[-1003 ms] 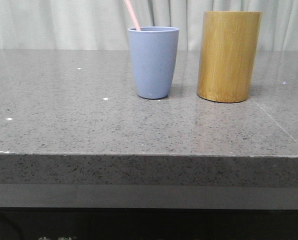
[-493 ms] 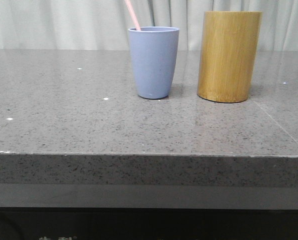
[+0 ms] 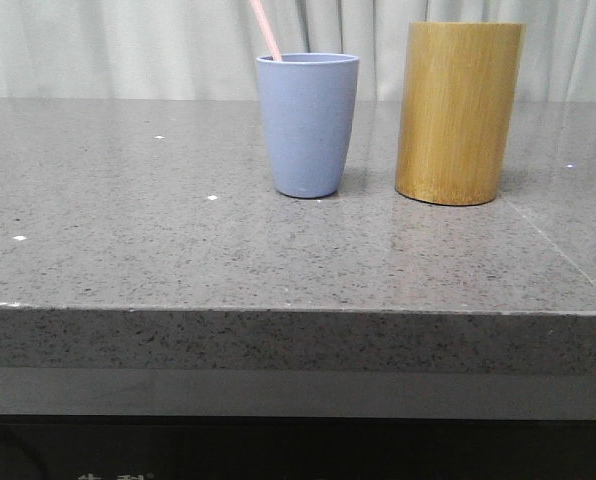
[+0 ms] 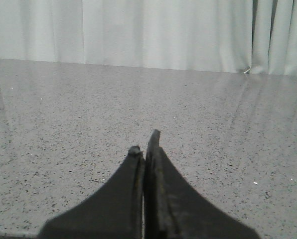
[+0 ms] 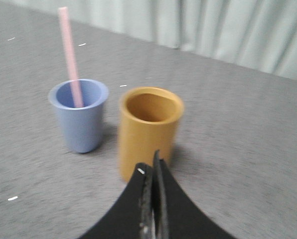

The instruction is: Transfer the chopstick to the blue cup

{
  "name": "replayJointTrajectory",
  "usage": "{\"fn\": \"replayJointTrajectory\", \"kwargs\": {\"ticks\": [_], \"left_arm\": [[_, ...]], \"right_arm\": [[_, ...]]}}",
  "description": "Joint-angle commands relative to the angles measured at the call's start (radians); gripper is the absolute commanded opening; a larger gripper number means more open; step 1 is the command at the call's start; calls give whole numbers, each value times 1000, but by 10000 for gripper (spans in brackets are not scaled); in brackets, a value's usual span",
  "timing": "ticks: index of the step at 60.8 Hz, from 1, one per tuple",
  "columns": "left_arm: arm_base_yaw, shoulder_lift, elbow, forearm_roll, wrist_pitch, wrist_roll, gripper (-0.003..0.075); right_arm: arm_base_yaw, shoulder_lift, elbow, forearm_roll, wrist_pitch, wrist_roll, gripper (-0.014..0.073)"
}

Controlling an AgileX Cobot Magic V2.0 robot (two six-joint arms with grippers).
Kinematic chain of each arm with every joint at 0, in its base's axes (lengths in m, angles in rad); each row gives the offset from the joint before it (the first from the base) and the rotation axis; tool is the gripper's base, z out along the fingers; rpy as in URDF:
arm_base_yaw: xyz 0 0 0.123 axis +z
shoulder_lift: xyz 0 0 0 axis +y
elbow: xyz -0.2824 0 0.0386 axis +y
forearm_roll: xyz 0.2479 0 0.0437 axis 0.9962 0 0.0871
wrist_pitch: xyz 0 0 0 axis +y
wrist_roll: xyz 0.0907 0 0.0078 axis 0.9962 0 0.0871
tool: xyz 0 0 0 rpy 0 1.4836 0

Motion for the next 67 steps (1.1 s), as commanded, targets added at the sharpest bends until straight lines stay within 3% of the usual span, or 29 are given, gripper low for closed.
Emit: {"fn": "replayJointTrajectory", "kwargs": {"ticks": [1,14,30,67], "left_arm": [[1,-23,9,-8,-89,-1,-19],[1,-23,9,-8,-89,-1,-19],[1,-23,9,-8,-89,-1,-19],[1,-23,9,-8,-89,-1,-19]], "right_arm": [[-75,-89,81,11,-164,-3,-69],[-193,-344,442,11,-402,-3,-69],[-208,-550,685,14,-444,-2,-69],[-206,-585,705,33,-435,-3,-69]]}}
